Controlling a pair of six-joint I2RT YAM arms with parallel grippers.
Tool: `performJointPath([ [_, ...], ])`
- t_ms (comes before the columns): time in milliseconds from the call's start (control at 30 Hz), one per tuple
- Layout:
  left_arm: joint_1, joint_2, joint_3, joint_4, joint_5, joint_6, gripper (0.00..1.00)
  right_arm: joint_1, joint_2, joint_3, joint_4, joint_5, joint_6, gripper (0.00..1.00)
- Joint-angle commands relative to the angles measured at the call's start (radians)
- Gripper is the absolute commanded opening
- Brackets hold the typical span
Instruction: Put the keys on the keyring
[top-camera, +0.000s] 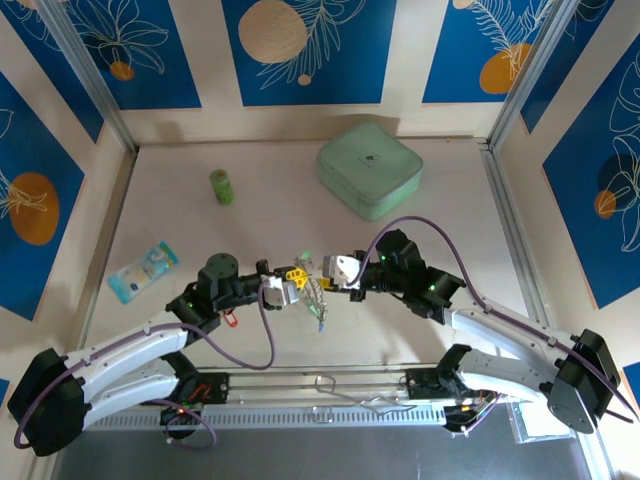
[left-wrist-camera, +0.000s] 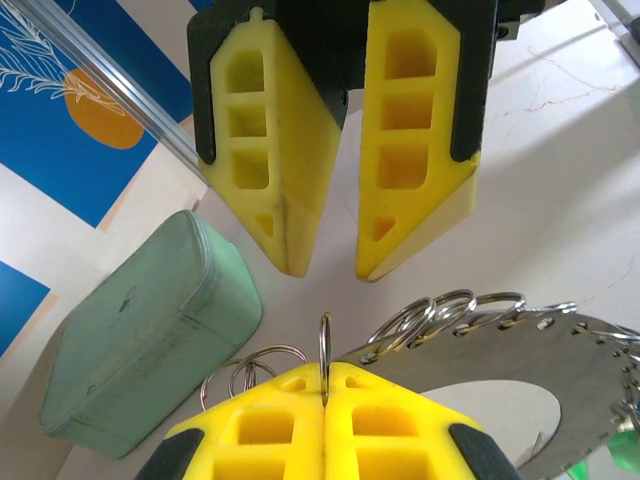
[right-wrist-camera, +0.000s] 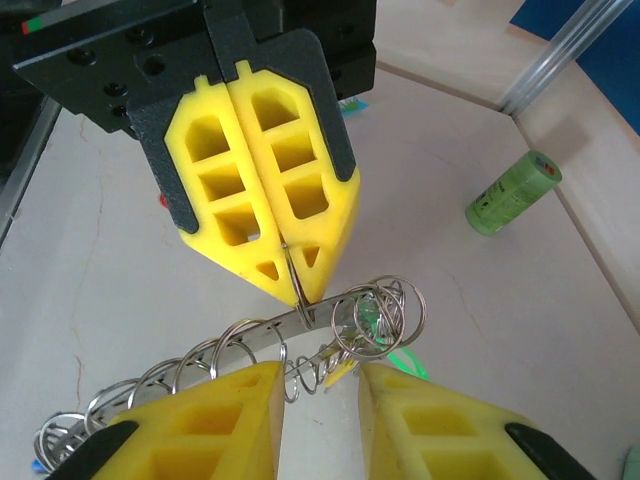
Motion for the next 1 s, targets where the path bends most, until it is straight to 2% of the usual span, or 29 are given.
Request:
performJointPath([
  [0,-0.007,0.003,0.057,0.007,0.052,-0.035,0.0,0.009,0.004,0.028,0.019,-0.012,-0.025,0.27],
  [133,-0.008,0.021,0.089,-0.023,0.053,-0.107,0.0,0.014,0.019,0.037,0.006,-0.042,-0.024,0.25],
  [300,-0.007,0.032,0.126,-0.089,0.105,-0.17,0.0,0.019,0.03,0.041,0.022,-0.035,-0.02,0.23],
  [700,-0.008,0.044,0.135,-0.125,0.145,-0.189,0.0,0.019,0.027,0.049,0.002,-0.055,-0.011,0.16],
  [900,-0.008,0.046,0.137,-0.122,0.141,-0.196,0.0,0.018,0.035,0.062,-0.033,-0.089,-0.009,0.0],
  [967,-0.007,0.046,0.137,-0.113,0.14,-0.202,0.03,0.019,0.041,0.066,-0.043,-0.104,-0.007,0.0],
])
